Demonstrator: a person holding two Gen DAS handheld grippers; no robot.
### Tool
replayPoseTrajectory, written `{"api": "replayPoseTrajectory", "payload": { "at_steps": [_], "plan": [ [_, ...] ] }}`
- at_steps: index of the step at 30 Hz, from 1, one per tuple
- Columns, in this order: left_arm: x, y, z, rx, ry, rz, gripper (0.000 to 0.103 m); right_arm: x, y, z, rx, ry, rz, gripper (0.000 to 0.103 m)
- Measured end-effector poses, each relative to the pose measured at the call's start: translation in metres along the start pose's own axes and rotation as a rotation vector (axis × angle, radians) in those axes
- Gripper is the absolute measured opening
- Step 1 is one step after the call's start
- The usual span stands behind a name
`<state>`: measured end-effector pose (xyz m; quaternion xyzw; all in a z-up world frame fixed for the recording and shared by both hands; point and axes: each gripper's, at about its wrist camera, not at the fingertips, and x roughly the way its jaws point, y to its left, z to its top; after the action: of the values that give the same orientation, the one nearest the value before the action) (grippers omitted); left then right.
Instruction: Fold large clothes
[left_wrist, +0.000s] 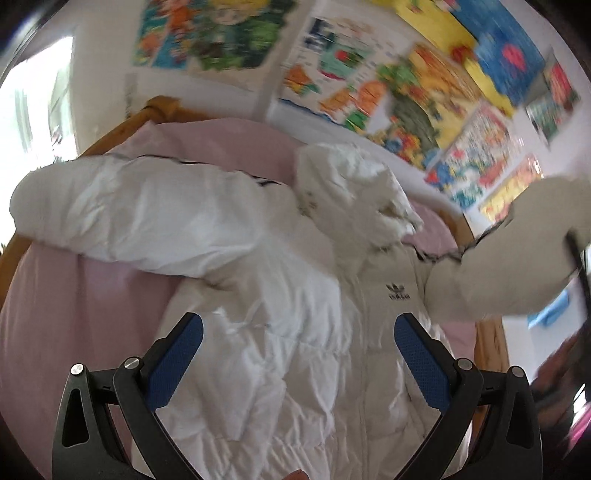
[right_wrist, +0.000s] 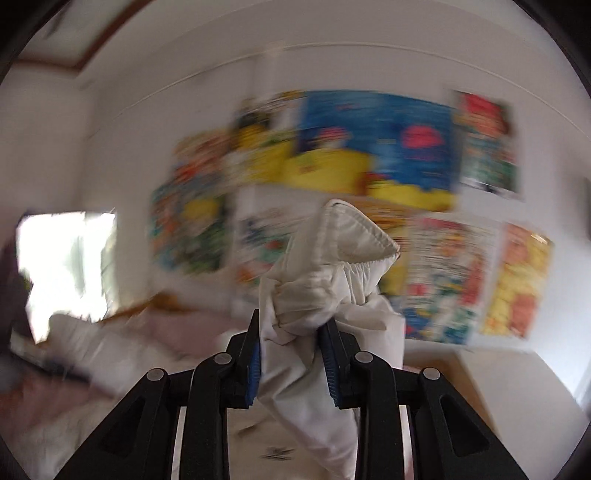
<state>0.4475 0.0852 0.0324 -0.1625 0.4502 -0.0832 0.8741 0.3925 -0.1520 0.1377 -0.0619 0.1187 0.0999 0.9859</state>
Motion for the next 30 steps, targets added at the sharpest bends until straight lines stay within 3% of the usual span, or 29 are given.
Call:
{"api": "replayPoseTrajectory", "payload": {
  "at_steps": [3,5,8,11,14,17,20,25,26,28,30],
  "plan": [
    [-0.007,0.029,0.001,-0.062,-0.028,-0.008,0.102,0.026,0.061,-0.03,-0.095,0.076,0.124,0.035],
    [-0.009,0.045,0.0,-0.089,-0.041,-0.018,0.102,0.046,0.098,-0.057,-0.144,0.166,0.232,0.058],
    [-0.005,0.062,-0.006,-0.116,-0.035,-0.029,0.102,0.061,0.128,-0.086,-0.177,0.253,0.33,0.081],
    [0.002,0.072,-0.014,-0.142,-0.016,-0.042,0.102,0.062,0.136,-0.103,-0.184,0.314,0.421,0.091],
    [0.008,0.074,-0.02,-0.143,0.01,-0.072,0.102,0.041,0.127,-0.112,-0.197,0.332,0.463,0.092],
    [0.015,0.062,-0.03,-0.099,0.034,-0.129,0.102,0.016,0.098,-0.128,-0.188,0.364,0.413,0.095],
    [0.034,0.041,-0.039,-0.036,0.083,-0.179,0.102,0.005,0.066,-0.142,-0.175,0.407,0.26,0.096],
    [0.082,0.018,-0.049,-0.069,0.137,-0.203,0.1,0.009,0.01,-0.158,0.009,0.472,0.059,0.096],
    [0.089,0.015,-0.049,-0.072,0.144,-0.201,0.095,0.011,0.001,-0.159,0.04,0.481,0.041,0.096],
    [0.102,0.007,-0.049,-0.068,0.167,-0.213,0.066,0.013,-0.01,-0.161,0.09,0.495,-0.005,0.096],
    [0.111,0.005,-0.049,-0.07,0.186,-0.215,0.029,0.012,-0.019,-0.162,0.131,0.494,-0.016,0.096]
  ]
}}
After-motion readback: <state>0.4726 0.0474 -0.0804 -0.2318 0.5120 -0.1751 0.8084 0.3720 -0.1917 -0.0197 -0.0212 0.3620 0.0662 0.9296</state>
